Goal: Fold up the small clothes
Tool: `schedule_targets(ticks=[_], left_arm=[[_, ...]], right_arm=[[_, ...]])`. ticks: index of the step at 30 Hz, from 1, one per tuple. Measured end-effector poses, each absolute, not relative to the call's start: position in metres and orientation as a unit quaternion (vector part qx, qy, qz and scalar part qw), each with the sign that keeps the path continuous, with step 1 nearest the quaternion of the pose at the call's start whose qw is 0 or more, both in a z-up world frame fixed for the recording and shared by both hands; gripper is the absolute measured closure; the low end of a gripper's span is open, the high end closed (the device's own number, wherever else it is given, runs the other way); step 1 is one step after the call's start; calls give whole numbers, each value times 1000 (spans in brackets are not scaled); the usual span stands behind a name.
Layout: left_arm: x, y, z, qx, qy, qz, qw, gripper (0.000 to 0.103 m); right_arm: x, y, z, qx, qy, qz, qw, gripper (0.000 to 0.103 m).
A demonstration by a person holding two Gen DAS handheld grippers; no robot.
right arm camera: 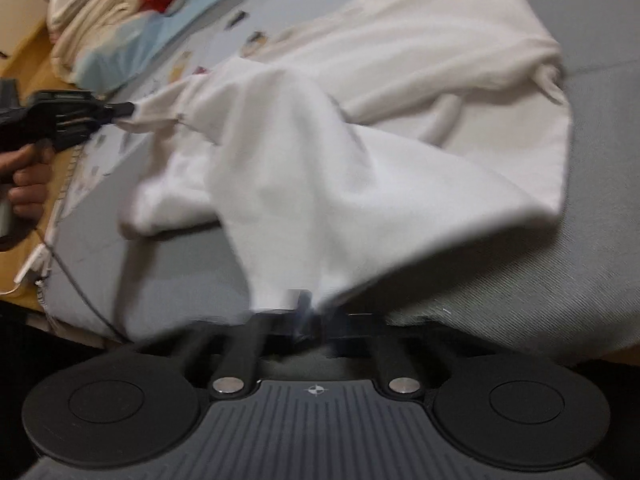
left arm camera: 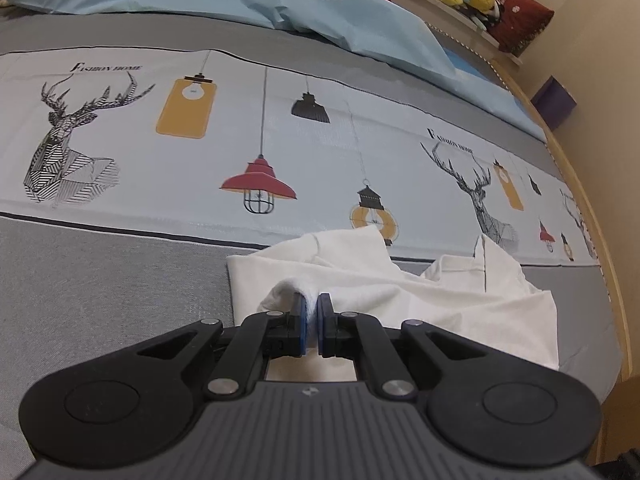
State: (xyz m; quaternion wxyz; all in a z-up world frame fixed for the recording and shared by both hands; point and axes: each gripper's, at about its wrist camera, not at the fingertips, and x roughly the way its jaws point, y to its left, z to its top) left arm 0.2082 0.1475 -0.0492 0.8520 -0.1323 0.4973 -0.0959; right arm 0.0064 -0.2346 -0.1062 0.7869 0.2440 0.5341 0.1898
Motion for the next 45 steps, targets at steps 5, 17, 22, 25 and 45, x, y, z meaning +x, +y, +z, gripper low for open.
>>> schedule_targets(ticks=[5, 17, 22, 25, 45], left_arm=[[212, 159, -43, -155, 484, -86, 857, 98], [238, 174, -33, -204, 438, -38, 875, 96], [240, 176, -41, -185, 456, -46, 869, 96], [243, 163, -52, -160, 475, -59, 863, 96], [292, 100, -116, -121, 503, -61, 853, 71]], right_arm=[[36, -273, -37, 308, 435, 248, 809, 100], [180, -401, -56, 395, 347, -21, 850, 96], [184, -399, -73, 358, 372, -7, 857, 68], [189, -410, -76, 365, 364, 0, 857, 66], [221, -399, -121, 259, 450, 34, 854, 54]])
